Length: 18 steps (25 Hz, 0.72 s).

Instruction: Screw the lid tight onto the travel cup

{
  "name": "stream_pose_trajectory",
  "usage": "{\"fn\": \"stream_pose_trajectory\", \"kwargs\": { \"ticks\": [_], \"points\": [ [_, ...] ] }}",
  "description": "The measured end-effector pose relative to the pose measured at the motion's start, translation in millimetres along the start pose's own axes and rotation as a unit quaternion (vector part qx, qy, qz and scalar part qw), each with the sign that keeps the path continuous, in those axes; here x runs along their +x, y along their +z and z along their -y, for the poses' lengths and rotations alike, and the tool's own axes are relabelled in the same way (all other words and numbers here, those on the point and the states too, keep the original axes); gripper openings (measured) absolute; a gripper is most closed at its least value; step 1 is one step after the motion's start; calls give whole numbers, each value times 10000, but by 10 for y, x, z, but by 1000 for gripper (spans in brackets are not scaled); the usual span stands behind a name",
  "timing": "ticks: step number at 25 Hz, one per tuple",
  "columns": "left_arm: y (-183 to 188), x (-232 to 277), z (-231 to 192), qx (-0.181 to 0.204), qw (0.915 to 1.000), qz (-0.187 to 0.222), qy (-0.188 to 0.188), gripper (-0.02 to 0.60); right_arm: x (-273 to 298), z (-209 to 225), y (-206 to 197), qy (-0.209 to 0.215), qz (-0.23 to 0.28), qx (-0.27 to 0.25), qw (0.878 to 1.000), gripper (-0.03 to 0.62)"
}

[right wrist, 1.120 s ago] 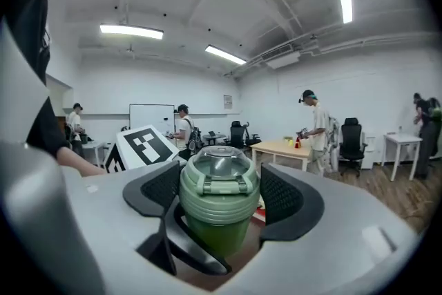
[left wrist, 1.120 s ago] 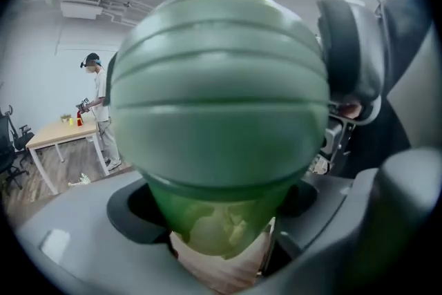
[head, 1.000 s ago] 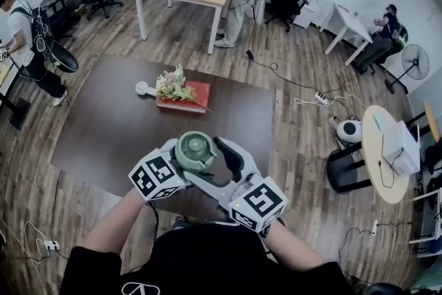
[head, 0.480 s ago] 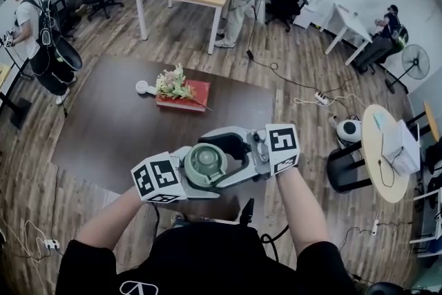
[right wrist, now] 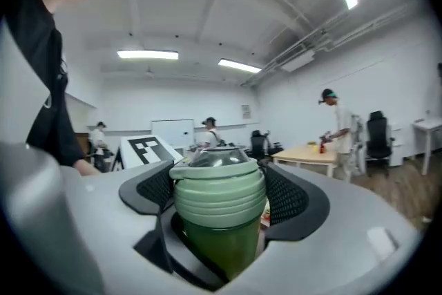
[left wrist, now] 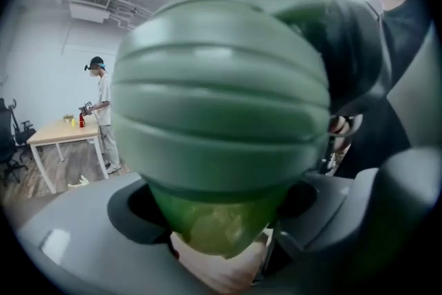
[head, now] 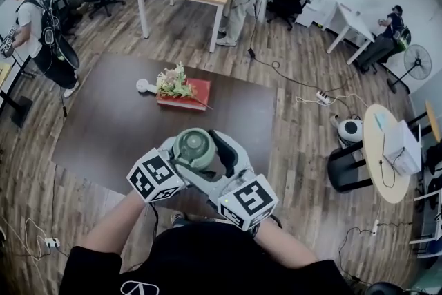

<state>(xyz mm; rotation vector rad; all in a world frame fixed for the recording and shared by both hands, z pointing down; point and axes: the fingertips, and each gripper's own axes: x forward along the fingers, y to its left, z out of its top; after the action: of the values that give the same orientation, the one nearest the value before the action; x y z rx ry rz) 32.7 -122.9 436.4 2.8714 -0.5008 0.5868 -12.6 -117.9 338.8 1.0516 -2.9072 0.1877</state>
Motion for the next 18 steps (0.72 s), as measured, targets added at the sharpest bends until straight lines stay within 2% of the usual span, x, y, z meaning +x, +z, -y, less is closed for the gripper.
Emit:
{"fn": "stream_pose_trajectory", "kwargs": {
  "ticks": [2,4,7,11,13,14,16,18],
  "points": [
    [-22,38,-24,194,9996,-110,195,407,-55,71,-45,-906,-24,300,9954,428],
    [-18,76,-52,424,9979,-250,416,407,-126,160,-74,-1468,5,731,9865,426],
    [5,110,-100,625,9953,-296,674,408,-155,213,-97,-1657,-16,905,9820,425],
    [2,126,-85,555,9964,-120,625,410,-146,187,-115,-1584,-128,692,9849,426],
    [-30,133,-94,420,9976,-49,555,410,-112,171,-132,-1404,-172,576,9883,428],
    [-40,125,-98,313,9984,9,476,410,-86,148,-125,-1183,-167,472,9917,428],
    [-5,82,-68,104,9996,190,174,410,-60,74,-65,-397,-81,131,9991,428],
    [44,22,13,26,9994,287,-192,410,-118,29,6,614,20,-180,9980,428]
  ]
}}
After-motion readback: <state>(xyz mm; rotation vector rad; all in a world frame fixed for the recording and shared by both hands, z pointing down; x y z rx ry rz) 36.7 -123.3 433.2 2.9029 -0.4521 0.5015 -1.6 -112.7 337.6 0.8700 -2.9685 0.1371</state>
